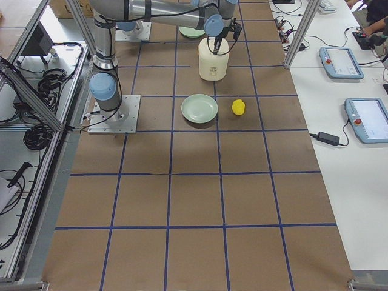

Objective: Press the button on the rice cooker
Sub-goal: 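Press down on the green lid button with the closed right gripper, then lift the right gripper away from the cooker as the lid pops open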

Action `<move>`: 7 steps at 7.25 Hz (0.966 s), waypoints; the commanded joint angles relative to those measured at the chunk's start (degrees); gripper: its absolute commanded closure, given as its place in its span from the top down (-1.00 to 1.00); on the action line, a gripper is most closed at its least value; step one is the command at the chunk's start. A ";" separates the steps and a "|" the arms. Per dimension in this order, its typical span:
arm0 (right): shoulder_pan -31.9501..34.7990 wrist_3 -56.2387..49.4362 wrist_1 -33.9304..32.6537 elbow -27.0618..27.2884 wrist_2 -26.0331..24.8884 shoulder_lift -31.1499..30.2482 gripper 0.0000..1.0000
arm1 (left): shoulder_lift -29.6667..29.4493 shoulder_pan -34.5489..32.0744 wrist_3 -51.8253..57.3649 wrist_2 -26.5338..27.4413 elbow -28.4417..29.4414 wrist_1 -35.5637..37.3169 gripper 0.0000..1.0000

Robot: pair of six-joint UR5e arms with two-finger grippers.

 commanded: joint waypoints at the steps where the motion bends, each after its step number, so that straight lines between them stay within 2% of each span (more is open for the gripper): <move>1: 0.00 0.43 -0.03 -0.79 -0.09 -0.15 -0.83 | 0.00 0.00 0.00 0.00 0.00 0.00 1.00; 2: 0.00 0.53 0.84 -2.18 -0.35 -0.94 -0.61 | 0.00 0.00 0.00 0.00 0.00 0.00 1.00; 3: 0.17 0.70 2.85 -4.29 -0.35 -1.56 0.15 | 0.00 0.00 0.00 0.00 0.00 0.00 1.00; 4: 0.00 0.62 4.52 -6.22 -1.22 -2.95 0.65 | 0.00 0.00 0.00 0.00 0.00 0.00 1.00; 5: -0.87 -0.43 4.71 -7.02 -2.80 -3.66 0.94 | 0.00 0.00 0.00 0.00 0.00 0.00 1.00; 6: -1.14 -2.09 4.97 -7.99 -4.03 -4.37 0.99 | 0.00 0.00 0.00 0.00 0.00 0.00 1.00; 7: -1.49 -3.94 7.93 -8.52 -4.22 -6.29 0.99 | 0.00 0.00 0.00 0.00 0.00 0.00 1.00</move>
